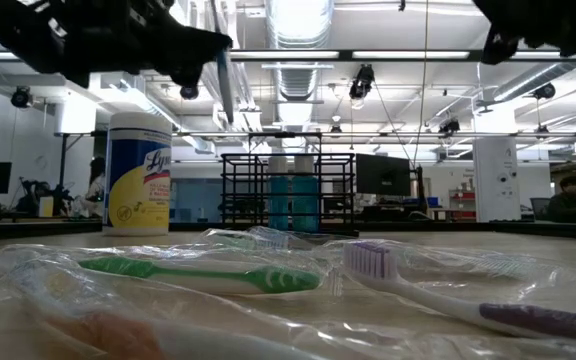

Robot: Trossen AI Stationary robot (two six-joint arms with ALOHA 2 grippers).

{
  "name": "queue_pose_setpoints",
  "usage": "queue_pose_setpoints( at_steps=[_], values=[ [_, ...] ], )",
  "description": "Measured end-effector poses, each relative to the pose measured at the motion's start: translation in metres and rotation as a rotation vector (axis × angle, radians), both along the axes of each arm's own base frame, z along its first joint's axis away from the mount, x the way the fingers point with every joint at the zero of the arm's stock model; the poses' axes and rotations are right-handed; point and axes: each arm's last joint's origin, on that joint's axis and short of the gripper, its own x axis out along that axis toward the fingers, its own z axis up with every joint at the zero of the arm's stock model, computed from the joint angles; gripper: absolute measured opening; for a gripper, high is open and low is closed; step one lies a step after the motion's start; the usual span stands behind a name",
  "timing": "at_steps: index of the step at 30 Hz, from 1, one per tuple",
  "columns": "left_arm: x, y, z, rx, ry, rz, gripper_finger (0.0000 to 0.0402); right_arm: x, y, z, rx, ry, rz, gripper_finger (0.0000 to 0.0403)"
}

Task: Pick & Place toothbrushing station
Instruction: Put the top blue toothbrush into the mesh organizer

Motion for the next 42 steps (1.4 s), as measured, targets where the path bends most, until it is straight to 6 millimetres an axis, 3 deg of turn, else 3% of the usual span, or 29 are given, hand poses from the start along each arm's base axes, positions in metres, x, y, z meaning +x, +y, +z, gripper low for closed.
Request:
queue_pose_setpoints(
  at_steps=[12,23,42],
  values=[
    [0.011,0.013,-0.011,0.005,0.007,-0.024,0.0024,-0.004,-0.001,-0.017,0.019,0.007,-0.027,0.0012],
    [0.026,0.019,-0.04,-0.003,0.112,-0.02,0.0024,-0.002,-0.001,-0.025,0.035,0.029,-0.049,0.0012],
    [0.043,0.024,-0.078,0.047,0.165,-0.023,0.0024,-0.003,-0.001,-0.023,0.041,0.022,-0.046,0.0012]
  ],
)
